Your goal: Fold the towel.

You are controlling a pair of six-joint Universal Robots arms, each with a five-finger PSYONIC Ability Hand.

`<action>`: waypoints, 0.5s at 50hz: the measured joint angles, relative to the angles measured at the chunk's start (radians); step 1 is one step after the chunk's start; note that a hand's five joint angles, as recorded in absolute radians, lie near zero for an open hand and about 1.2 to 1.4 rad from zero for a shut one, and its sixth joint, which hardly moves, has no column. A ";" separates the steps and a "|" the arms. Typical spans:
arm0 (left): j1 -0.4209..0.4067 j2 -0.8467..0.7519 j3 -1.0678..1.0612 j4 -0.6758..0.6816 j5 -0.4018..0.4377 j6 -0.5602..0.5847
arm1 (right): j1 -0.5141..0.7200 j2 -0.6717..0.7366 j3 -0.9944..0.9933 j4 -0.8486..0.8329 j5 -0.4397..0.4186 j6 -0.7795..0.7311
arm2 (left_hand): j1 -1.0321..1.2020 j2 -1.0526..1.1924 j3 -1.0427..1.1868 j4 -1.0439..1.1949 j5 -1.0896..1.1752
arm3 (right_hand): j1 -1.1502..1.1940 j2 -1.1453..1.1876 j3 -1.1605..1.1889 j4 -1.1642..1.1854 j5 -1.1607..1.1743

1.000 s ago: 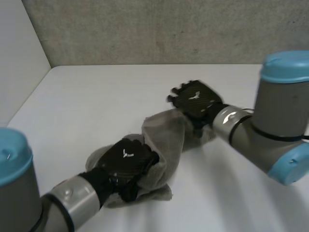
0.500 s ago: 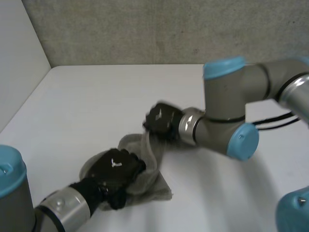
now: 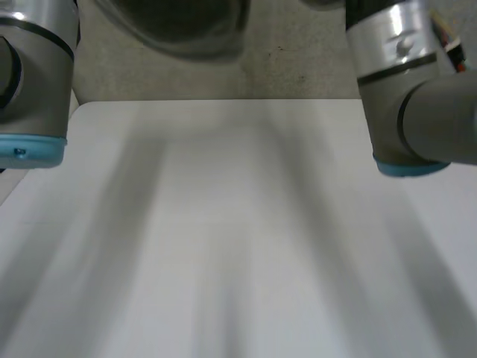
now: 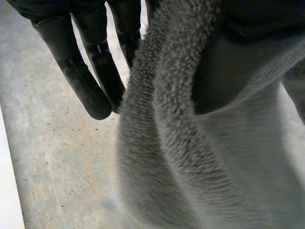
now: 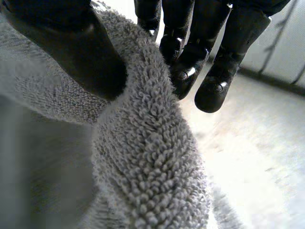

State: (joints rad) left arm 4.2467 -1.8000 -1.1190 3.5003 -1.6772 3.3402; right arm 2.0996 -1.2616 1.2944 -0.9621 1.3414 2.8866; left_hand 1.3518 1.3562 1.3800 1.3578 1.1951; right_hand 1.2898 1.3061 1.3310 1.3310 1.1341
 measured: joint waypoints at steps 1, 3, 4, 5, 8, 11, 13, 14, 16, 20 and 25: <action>-0.001 0.000 -0.012 0.002 0.001 0.000 | -0.001 0.002 0.006 0.014 -0.011 -0.002 | 0.000 0.000 0.000 0.000 0.000 | 0.000 0.000 0.001 0.000 0.000; -0.003 0.001 -0.080 0.010 0.008 0.001 | -0.009 0.016 0.026 0.073 -0.061 -0.009 | 0.000 0.000 0.001 0.000 0.000 | 0.000 0.005 0.004 0.000 0.000; -0.004 0.001 -0.098 0.011 0.010 0.001 | -0.012 0.021 0.030 0.089 -0.076 -0.011 | 0.000 0.000 0.001 0.000 0.000 | 0.000 0.009 0.004 0.000 0.000; -0.005 0.001 -0.143 0.015 0.014 0.003 | -0.019 0.030 0.039 0.120 -0.108 -0.014 | 0.000 0.001 0.002 0.000 0.000 | 0.000 0.010 0.004 0.000 0.000; -0.004 -0.004 -0.291 0.025 0.029 0.009 | -0.040 0.065 0.059 0.211 -0.192 -0.022 | 0.000 0.001 0.003 0.000 0.000 | 0.000 0.010 0.004 0.000 0.000; -0.002 -0.015 -0.403 0.033 0.042 0.012 | -0.053 0.104 0.073 0.301 -0.242 -0.037 | 0.000 0.002 0.003 0.000 0.000 | 0.000 0.010 0.004 0.000 0.000; 0.001 -0.029 -0.468 0.036 0.049 0.014 | -0.060 0.133 0.083 0.362 -0.263 -0.058 | 0.000 0.002 0.003 0.000 0.000 | 0.000 0.010 0.004 0.000 0.000; 0.005 -0.039 -0.506 0.039 0.053 0.015 | -0.064 0.152 0.091 0.399 -0.271 -0.076 | 0.000 0.004 0.003 0.000 0.000 | 0.000 0.010 0.004 0.000 0.000; 0.016 -0.065 -0.579 0.038 0.059 0.017 | -0.069 0.190 0.111 0.467 -0.279 -0.126 | 0.000 0.004 0.004 0.000 0.001 | 0.000 0.010 0.004 0.000 0.000; 0.040 -0.102 -0.662 0.037 0.064 0.018 | -0.076 0.243 0.154 0.569 -0.275 -0.245 | 0.000 0.004 0.004 0.000 0.001 | -0.032 -0.046 -0.068 -0.072 -0.045; 0.076 -0.136 -0.747 0.028 0.070 0.018 | -0.083 0.274 0.219 0.715 -0.260 -0.423 | 0.000 0.004 0.004 0.000 0.001 | -0.803 -0.824 -0.821 -0.825 -0.833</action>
State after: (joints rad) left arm 4.3225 -1.9365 -1.8661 3.5287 -1.6070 3.3581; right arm 2.0165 -0.9875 1.5137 -0.2473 1.0816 2.4631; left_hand 1.3519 1.3606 1.3839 1.3580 1.1959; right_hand 0.4872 0.4816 0.5102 0.5057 0.3014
